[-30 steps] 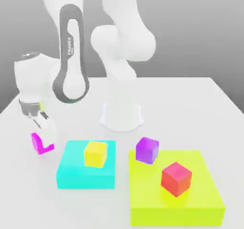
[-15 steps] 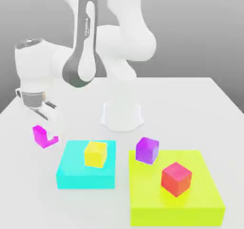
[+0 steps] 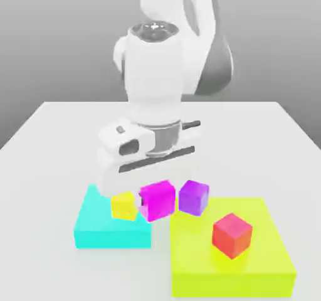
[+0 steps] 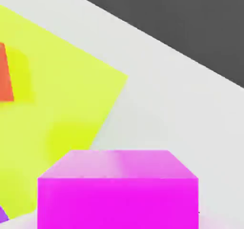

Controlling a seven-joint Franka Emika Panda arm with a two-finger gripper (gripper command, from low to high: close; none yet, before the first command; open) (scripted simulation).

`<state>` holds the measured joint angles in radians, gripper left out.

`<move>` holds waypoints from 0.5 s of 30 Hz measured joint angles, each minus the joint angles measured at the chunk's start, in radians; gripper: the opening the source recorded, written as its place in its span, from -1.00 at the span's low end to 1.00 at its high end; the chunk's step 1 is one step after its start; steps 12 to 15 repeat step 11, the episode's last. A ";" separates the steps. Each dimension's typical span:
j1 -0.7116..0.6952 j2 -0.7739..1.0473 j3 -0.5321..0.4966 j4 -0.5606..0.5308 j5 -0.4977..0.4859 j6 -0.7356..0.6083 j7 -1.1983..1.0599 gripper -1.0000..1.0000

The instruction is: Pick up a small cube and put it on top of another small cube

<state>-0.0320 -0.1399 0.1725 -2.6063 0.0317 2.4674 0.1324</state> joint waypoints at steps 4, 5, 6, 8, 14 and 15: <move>0.087 0.042 0.072 0.040 0.011 0.002 -0.103 -1.00; 0.094 0.074 0.076 0.035 0.001 0.037 -0.101 -1.00; 0.093 0.108 0.077 0.029 -0.013 0.077 -0.093 -1.00; 0.097 0.134 0.072 0.024 -0.026 0.107 -0.085 1.00; 0.094 0.134 0.072 0.024 -0.026 0.107 -0.085 1.00; 0.094 0.134 0.072 0.024 -0.026 0.107 -0.085 1.00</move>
